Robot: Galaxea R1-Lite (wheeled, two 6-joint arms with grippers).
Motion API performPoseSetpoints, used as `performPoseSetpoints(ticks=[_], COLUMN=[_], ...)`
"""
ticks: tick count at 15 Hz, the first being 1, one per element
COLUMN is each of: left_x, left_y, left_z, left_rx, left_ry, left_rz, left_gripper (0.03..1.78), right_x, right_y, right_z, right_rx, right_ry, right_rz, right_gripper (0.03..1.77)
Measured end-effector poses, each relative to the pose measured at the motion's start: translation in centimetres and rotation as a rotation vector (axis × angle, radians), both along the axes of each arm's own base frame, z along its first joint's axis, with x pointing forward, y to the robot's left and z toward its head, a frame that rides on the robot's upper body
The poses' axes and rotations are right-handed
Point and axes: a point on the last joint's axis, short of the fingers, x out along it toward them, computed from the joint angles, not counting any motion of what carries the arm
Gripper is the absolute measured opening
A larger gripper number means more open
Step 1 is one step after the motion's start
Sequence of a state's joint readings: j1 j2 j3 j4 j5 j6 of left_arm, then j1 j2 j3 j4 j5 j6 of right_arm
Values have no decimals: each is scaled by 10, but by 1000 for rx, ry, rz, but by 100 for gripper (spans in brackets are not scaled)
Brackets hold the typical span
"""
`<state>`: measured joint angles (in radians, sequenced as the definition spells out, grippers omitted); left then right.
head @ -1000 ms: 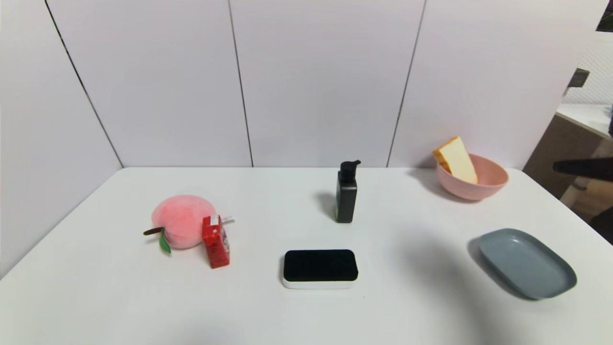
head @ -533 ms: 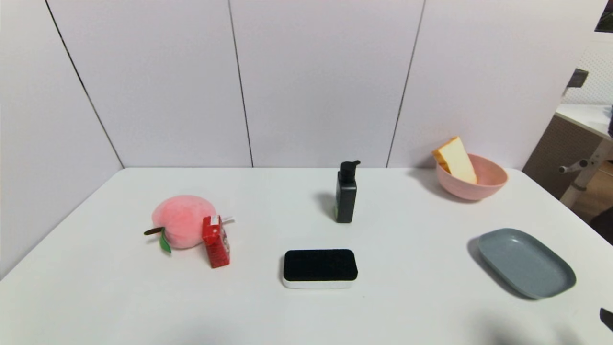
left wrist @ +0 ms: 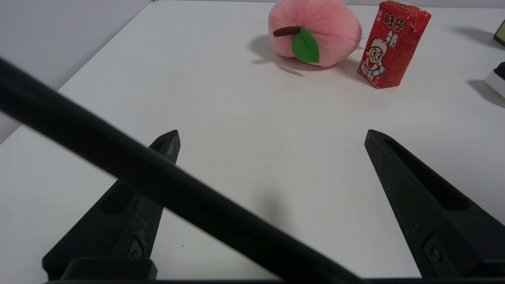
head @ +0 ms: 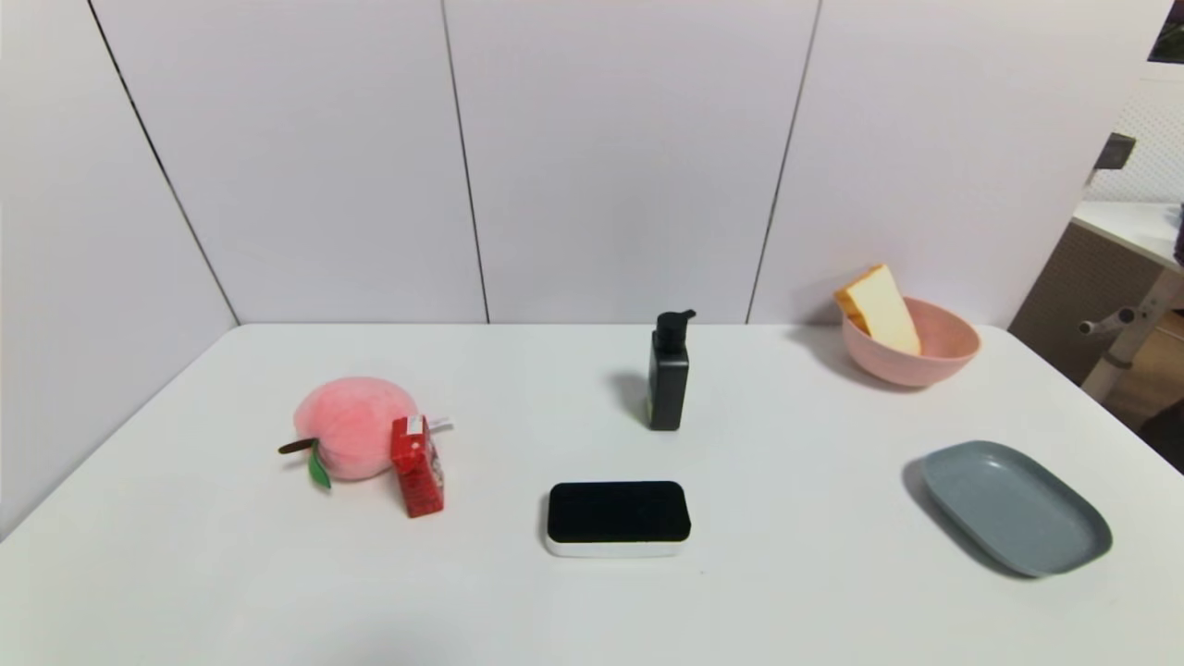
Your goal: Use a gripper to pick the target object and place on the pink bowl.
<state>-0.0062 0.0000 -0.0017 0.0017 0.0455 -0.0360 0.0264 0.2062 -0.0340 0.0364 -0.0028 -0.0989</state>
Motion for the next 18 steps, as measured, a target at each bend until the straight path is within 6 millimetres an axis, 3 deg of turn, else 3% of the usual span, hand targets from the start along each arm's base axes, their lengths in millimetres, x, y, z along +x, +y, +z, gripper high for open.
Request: performPoseSetpoints(ticks=[5,18], left_x=[0,0], left_y=[0,0], left_z=[0,0], left_rx=[0,0], left_ry=[0,0], left_rz=[0,0], left_gripper=[169,169], right_x=[-12,-15], right_y=[0,0], right_z=[-8,-9], right_rx=[21,55], right_ry=[-183,-211], right_rz=[-18,-25], right_gripper=[169,170])
